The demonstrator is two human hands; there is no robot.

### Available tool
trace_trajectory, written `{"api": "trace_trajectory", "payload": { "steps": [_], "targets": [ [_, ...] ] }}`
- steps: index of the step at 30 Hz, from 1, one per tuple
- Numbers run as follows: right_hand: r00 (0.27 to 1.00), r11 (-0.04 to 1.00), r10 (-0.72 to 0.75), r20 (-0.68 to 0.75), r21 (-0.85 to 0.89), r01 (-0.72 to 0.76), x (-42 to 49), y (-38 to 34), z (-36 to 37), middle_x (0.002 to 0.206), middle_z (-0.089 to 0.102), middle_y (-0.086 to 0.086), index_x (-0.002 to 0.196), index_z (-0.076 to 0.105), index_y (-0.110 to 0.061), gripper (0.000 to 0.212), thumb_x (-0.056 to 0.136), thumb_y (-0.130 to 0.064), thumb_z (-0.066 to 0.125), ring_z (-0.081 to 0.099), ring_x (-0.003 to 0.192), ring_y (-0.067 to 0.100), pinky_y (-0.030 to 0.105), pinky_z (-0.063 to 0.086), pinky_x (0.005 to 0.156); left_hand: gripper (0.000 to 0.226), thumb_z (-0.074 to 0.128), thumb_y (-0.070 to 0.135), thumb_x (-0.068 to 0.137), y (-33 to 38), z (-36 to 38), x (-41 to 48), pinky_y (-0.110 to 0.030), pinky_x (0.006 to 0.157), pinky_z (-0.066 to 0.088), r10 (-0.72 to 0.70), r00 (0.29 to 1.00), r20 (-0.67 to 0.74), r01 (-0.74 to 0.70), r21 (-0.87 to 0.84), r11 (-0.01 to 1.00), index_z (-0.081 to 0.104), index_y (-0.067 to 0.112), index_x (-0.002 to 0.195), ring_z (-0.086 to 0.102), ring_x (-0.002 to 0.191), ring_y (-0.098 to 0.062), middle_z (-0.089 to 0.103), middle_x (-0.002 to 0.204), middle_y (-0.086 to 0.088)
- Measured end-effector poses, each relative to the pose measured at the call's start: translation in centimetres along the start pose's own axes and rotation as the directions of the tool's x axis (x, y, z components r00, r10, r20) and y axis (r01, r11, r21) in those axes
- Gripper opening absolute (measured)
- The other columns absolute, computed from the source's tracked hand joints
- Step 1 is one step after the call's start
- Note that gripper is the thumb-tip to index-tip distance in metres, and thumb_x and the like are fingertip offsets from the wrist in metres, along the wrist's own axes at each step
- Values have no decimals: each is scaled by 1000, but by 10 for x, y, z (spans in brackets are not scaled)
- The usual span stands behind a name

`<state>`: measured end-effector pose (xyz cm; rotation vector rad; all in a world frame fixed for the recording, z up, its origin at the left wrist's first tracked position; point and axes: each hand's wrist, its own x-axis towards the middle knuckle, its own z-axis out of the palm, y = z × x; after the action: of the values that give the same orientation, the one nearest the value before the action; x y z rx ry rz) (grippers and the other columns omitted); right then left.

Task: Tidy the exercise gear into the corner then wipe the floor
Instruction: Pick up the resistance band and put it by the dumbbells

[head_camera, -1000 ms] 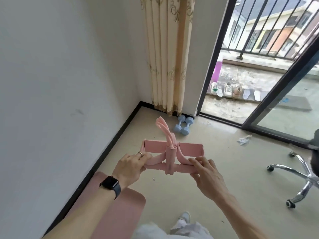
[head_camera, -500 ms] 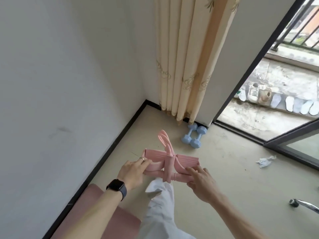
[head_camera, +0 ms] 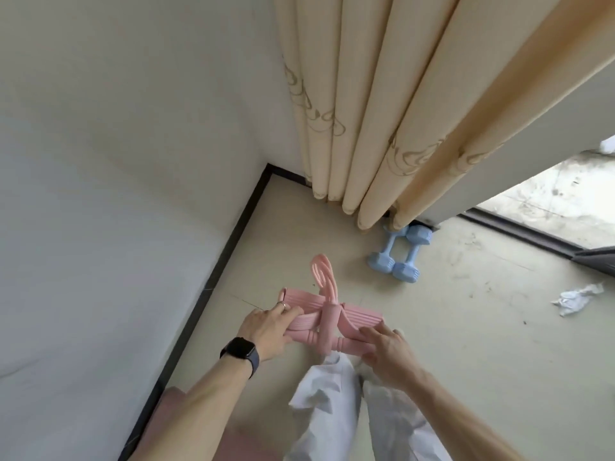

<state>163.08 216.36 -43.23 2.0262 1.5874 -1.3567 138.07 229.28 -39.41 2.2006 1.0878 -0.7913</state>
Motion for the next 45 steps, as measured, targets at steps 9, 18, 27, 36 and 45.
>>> {"api": "trace_trajectory", "payload": {
  "steps": [9,18,27,36,45],
  "targets": [
    [995,999,28,-97,39,-24,230,76,62,129,51,-3,130,49,-35,49,83,-31,66,55,108,31,37,45,93,45,56,36,97,-63,82,231,-37,87,43,15,1000,4,-16,52,999,40,31,139,63,102,-33,45,140,6],
    [851,986,-15,-525,-151,-76,397,130,89,123,57,3,136,50,-29,53,86,-30,69,56,96,33,41,42,77,43,64,30,93,-113,151,422,-39,77,42,45,945,-323,-13,101,995,50,26,134,66,95,-32,53,137,-2],
    [649,954,38,-760,-166,-251,482,168,118,114,62,0,128,56,-29,50,81,-29,71,58,92,31,40,25,81,47,68,-10,66,-117,194,539,-43,65,47,180,821,-541,-138,117,984,63,12,107,61,79,-38,62,112,-16],
    [717,929,96,-690,-197,-313,494,166,122,124,59,-6,134,49,-35,59,81,-20,70,51,102,26,38,22,83,61,68,-7,71,-115,209,523,-42,77,53,92,822,-562,-104,10,995,59,18,126,60,97,-37,43,151,-12],
    [940,963,240,-243,-60,-261,380,110,66,161,27,-4,155,16,-25,81,86,-28,59,51,129,25,42,40,103,60,56,15,89,-79,165,382,-42,104,40,-131,951,-280,92,-150,984,41,21,147,48,128,-34,35,156,-7]
  ]
}}
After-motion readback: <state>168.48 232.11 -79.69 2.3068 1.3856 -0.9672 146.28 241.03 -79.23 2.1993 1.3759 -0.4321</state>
